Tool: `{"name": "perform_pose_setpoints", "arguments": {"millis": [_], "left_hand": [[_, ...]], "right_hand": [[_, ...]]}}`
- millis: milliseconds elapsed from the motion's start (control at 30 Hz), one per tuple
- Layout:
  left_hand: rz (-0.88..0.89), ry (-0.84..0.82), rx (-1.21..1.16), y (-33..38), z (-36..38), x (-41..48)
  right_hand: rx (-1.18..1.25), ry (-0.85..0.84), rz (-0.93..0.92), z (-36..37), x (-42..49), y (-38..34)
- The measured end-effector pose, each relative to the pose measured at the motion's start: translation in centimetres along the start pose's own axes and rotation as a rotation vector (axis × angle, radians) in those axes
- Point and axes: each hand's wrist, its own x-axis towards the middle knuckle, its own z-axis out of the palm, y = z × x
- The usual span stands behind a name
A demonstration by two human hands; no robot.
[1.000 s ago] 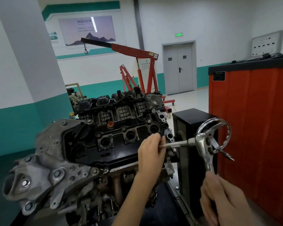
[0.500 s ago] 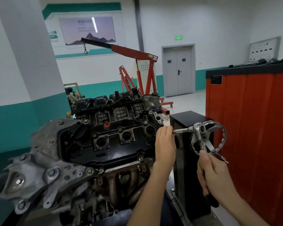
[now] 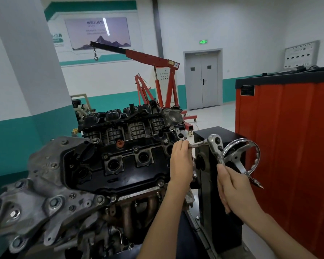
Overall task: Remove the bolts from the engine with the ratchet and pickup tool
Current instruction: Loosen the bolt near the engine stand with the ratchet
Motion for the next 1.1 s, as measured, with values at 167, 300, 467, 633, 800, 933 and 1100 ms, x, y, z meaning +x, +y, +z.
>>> {"name": "perform_pose_setpoints", "arguments": {"millis": [167, 300, 467, 633, 800, 933, 1100], "left_hand": [[-0.072, -0.016, -0.131, -0.7, -0.9, 1.2], [-0.203, -0.034, -0.252, -1.2, -2.0, 2.2], [-0.24, -0.059, -0.523, -2.5, -4.7, 2.4], [-0.189, -0.146, -0.551, -2.6, -4.3, 1.5], [-0.18, -0.166, -0.586, -2.6, -4.1, 1.6], [-0.182, -0.25, -0.549, -2.8, -4.4, 2.5], [-0.202, -0.229, -0.559, -2.5, -4.3, 2.6]], "right_hand": [[-0.154, -0.104, -0.025, -1.3, 3.2, -2.5], [-0.322, -0.252, -0.064, -0.5, 7.0, -4.0], [-0.346, -0.395, 0.031, 2.7, 7.9, -1.8], [0.018, -0.406, 0.17, 3.4, 4.5, 1.3], [0.203, -0.726, 0.438, 1.7, 4.6, 1.9], [-0.525, -0.689, 0.208, -2.3, 10.1, 0.4], [-0.794, -0.486, -0.003, -3.3, 11.8, -0.6]]}}
